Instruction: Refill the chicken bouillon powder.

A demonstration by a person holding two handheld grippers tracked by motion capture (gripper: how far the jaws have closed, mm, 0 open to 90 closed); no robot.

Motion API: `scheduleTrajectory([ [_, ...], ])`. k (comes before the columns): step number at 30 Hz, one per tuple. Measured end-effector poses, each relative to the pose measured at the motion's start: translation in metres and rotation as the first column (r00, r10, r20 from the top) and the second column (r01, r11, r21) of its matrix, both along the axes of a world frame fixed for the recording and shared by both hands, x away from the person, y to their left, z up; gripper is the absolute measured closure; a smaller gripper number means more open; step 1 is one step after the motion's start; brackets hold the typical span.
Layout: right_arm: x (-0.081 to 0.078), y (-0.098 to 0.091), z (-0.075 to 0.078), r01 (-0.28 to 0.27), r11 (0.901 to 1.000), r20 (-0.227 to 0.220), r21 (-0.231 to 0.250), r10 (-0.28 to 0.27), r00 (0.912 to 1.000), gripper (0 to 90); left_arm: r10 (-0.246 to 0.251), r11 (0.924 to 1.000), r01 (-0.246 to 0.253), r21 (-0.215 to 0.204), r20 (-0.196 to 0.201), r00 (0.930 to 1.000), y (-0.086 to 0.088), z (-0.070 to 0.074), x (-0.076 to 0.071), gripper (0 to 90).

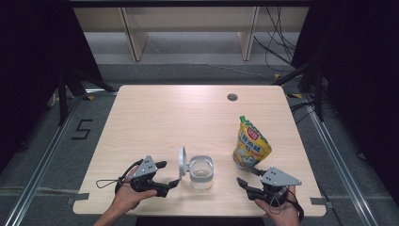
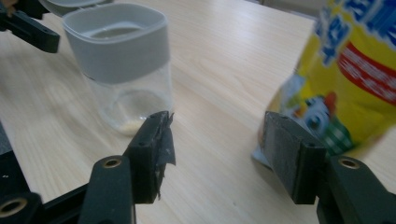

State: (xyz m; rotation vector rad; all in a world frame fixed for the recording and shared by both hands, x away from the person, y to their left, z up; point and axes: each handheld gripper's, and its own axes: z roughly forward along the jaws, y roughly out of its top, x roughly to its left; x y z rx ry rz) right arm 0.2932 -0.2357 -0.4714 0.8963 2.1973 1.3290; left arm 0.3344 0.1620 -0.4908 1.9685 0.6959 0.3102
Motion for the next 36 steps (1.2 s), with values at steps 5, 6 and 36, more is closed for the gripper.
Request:
scheduleTrajectory([
  [5,0.0,-0.011,-0.005,0.085,0.9963,-0.034,0.009,-0.085,0.9959,37.6,-0.001,1.0,0.001,0.0,-0.002,1.0,0.0,0.0,0.0,16.5],
  [6,0.0,-0.015,-0.005,0.11,0.994,-0.045,0.001,-0.11,0.993,35.4,0.006,1.0,-0.006,0.002,0.0,1.0,0.0,0.0,0.0,16.5],
  [36,0.048,-0.021,-0.022,0.185,0.9824,0.033,0.026,-0.186,0.9821,15.9,0.034,0.9993,-0.034,0.013,-0.004,0.9994,0.003,-0.004,-0.017,16.8],
])
